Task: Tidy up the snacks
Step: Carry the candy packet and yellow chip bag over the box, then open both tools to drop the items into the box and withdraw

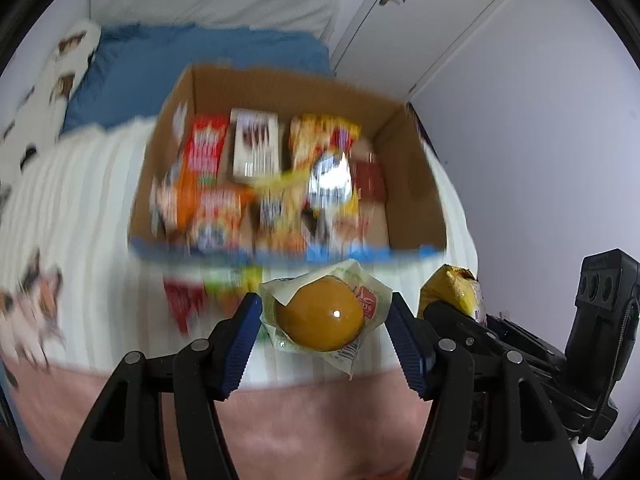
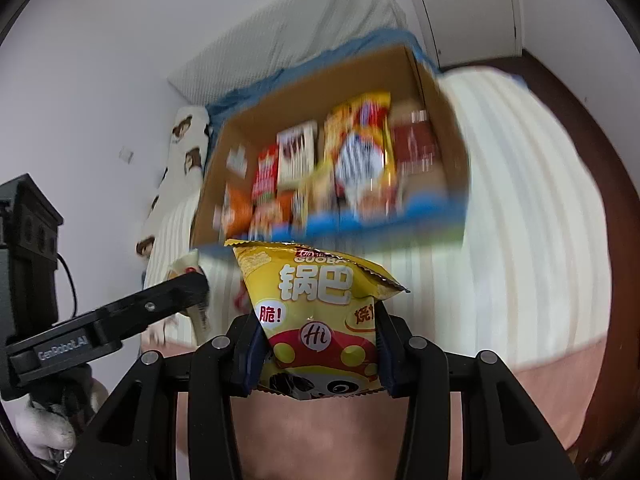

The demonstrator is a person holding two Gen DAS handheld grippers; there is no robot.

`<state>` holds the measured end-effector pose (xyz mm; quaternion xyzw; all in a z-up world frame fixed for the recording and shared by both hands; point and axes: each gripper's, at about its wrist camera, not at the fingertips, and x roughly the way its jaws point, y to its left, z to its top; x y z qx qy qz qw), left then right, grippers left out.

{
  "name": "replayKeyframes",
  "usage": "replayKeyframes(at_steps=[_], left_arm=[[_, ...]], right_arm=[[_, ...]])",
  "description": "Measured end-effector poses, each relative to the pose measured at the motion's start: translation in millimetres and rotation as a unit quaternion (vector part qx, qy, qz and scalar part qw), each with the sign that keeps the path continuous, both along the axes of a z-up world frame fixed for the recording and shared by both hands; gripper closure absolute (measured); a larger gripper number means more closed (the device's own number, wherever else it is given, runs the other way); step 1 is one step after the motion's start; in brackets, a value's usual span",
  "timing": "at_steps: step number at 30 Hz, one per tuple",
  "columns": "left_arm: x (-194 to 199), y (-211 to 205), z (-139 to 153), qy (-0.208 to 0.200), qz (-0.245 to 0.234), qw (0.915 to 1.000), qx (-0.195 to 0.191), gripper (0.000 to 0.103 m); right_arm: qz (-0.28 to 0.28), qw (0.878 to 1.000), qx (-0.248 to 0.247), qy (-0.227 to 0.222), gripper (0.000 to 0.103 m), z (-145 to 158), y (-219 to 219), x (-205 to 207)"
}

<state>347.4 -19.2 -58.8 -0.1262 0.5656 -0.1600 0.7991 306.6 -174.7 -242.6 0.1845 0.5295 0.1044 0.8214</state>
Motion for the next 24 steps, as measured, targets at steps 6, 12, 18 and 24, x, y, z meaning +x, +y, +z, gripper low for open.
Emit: replayKeyframes(at_steps=[6, 12, 18, 24], left_arm=[[75.7, -1.4, -4.0, -0.007, 0.003, 0.9993, 0.036, 0.042], [146.8, -0.5, -50.2, 0.023, 0.007, 0.9958, 0.088, 0.042], [185.2, 2.4, -103.9, 0.089, -0.001, 0.9901, 0.108, 0.038], [195.9, 11.8, -126.0, 0.102, 0.006, 0.9878, 0.117, 0.009]], right_arm=[[-0.003, 0.999, -0.045, -0.001, 0.056, 2.0, -3.3, 75.8], [-0.012, 0.996, -0.082, 0.043, 0.056, -30.8, -11.8, 128.6], [-0.029, 0.989, -0.108, 0.100, 0.004, -64.7, -17.1, 147.5], [-0.019, 0.988, -0.110, 0.111, 0.004, -71.8, -8.3, 151.6]])
